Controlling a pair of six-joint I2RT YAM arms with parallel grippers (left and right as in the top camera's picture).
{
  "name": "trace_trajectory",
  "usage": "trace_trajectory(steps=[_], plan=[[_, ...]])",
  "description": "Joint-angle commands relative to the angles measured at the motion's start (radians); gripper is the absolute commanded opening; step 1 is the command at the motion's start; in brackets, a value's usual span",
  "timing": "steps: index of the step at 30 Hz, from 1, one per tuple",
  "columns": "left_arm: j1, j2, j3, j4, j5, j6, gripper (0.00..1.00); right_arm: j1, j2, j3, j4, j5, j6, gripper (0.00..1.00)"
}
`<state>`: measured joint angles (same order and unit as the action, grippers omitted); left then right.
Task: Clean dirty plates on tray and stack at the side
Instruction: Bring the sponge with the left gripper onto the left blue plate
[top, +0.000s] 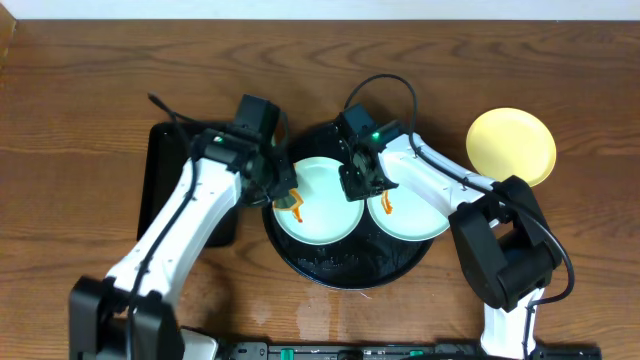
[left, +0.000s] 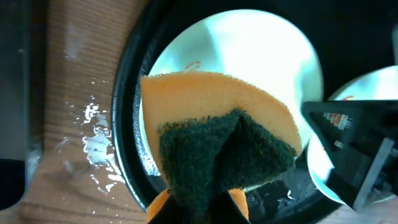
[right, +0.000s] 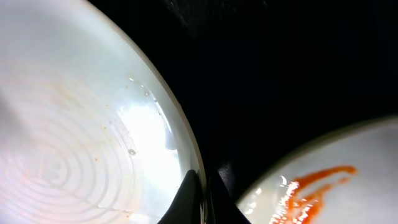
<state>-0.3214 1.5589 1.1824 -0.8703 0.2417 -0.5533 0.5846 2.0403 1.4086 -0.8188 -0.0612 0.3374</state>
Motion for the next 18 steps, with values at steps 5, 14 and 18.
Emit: trace_trajectory(steps=[5, 14, 18], plan=[[-0.011, 0.127, 0.013, 0.101, 0.090, -0.028, 0.08, -0.003, 0.024, 0.018, -0.031, 0.053, -0.046, 0.01], [-0.013, 0.271, 0.013, 0.193, 0.232, -0.084, 0.08, -0.003, 0.024, 0.018, -0.042, 0.053, -0.046, 0.01], [-0.016, 0.297, 0.013, 0.220, 0.268, -0.084, 0.08, -0.003, 0.024, 0.018, -0.039, 0.053, -0.046, 0.01]])
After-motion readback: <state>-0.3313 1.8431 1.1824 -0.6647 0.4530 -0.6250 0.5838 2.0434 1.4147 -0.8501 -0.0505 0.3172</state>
